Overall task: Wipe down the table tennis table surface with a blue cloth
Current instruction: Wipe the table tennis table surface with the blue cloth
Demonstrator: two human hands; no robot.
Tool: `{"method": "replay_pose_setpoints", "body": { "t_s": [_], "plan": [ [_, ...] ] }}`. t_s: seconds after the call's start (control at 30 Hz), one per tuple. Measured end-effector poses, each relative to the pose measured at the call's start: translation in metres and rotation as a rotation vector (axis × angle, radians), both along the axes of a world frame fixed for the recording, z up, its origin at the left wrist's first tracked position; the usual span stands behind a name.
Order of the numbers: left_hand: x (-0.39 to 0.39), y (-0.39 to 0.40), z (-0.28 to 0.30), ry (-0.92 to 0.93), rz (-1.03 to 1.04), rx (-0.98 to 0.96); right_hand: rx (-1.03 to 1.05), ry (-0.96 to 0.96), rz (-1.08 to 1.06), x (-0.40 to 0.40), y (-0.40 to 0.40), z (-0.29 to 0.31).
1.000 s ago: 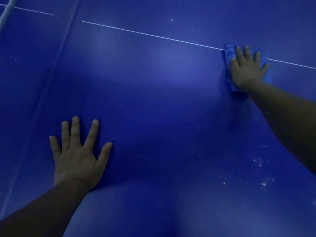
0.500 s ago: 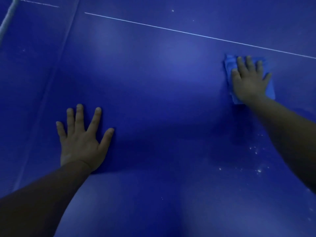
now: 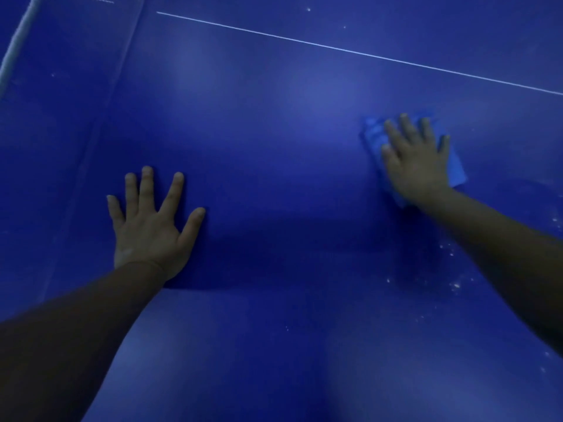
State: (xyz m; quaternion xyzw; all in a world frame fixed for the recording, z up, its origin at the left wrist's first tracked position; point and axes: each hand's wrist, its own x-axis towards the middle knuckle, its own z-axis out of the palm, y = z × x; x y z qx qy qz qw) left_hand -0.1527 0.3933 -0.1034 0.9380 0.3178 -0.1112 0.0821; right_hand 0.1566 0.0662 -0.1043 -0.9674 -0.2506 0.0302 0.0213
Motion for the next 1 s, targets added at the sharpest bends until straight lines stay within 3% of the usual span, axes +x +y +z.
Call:
{"method": "replay_pose_setpoints", "body": {
  "t_s": [0.03,0.1,0.17,0.27,0.33,0.37,0.43,0.53,0.57,0.63,0.73,0.8,0.87,0.93,1.0],
  "plan": [
    [-0.001,0.000,0.000,-0.002,0.000,-0.001,0.024,0.039,-0.146,0.002,0.001,0.004],
    [0.000,0.001,0.000,-0.008,-0.004,-0.001,0.019,0.028,-0.191,-0.029,0.019,0.003],
    [0.000,0.001,0.000,-0.009,-0.015,-0.003,0.070,-0.018,0.063,-0.096,0.043,-0.003],
    [-0.002,0.002,-0.001,-0.012,-0.020,0.002,0.115,0.006,0.684,-0.212,0.046,-0.008],
    [-0.003,0.003,-0.002,-0.013,-0.030,0.003,0.067,0.050,0.949,-0.223,0.025,-0.005],
    [-0.002,0.004,-0.002,-0.008,-0.037,-0.006,0.057,0.037,0.975,-0.205,0.018,-0.005],
    [-0.003,0.008,-0.001,-0.006,-0.061,-0.046,0.025,-0.040,0.753,-0.153,0.008,-0.009],
    [-0.019,0.009,0.005,-0.086,-0.148,-0.116,-0.016,0.015,0.054,-0.078,-0.026,0.004],
    [-0.029,0.006,0.006,-0.117,-0.181,-0.118,0.019,0.070,-0.136,-0.072,-0.034,0.008],
    [-0.058,-0.003,0.006,-0.144,-0.232,-0.098,0.040,0.076,-0.297,-0.097,-0.030,0.008],
    [-0.109,-0.016,0.003,-0.107,-0.302,-0.062,0.025,-0.021,-0.066,-0.195,0.001,-0.003],
    [-0.140,-0.018,0.000,-0.066,-0.371,-0.018,0.054,0.008,0.341,-0.275,0.006,-0.008],
    [-0.162,-0.020,-0.002,-0.017,-0.438,0.033,0.034,0.071,0.682,-0.299,-0.008,-0.004],
    [-0.170,-0.021,-0.003,0.022,-0.458,0.057,-0.003,0.050,0.639,-0.263,-0.018,-0.003],
    [-0.168,-0.021,-0.002,0.049,-0.450,0.055,-0.011,0.038,0.237,-0.210,-0.024,0.001]
  ]
}}
